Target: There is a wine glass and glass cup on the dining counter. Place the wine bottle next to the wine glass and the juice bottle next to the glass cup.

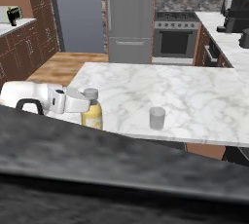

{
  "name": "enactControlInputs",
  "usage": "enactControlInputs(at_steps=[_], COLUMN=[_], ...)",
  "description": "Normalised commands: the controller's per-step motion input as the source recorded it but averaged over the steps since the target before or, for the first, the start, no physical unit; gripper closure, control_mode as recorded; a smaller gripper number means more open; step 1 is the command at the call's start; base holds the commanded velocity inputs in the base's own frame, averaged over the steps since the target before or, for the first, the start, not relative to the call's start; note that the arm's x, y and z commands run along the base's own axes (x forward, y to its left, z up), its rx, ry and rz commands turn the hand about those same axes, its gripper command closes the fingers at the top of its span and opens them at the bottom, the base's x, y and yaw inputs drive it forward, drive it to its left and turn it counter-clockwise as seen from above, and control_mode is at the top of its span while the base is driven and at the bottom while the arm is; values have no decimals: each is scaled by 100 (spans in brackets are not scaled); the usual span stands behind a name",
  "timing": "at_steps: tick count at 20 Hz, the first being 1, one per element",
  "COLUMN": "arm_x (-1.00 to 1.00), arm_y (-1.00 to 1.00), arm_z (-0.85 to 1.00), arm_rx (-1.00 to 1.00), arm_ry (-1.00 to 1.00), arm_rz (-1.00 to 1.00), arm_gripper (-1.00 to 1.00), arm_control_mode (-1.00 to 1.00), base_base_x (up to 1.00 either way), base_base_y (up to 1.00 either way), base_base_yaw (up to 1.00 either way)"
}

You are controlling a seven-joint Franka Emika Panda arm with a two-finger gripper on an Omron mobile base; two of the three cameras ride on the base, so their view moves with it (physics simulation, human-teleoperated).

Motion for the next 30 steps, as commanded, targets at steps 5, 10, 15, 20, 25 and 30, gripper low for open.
enactControlInputs(at_steps=[5,10,15,20,25,30], arm_x=[100,100,99,78,54,51], arm_y=[-24,0,0,0,0,-6], arm_z=[-20,-22,-20,-34,-42,-12], arm_rx=[0,0,0,1,0,0], arm_ry=[0,-1,-9,-8,-9,-12], arm_rz=[4,0,0,-7,-11,-14], arm_gripper=[100,100,100,100,100,100], arm_control_mode=[-100,-100,-100,-100,-100,-100], base_base_x=[0,0,0,0,0,0], base_base_y=[0,0,0,0,0,0], base_base_yaw=[0,0,0,0,0,0])
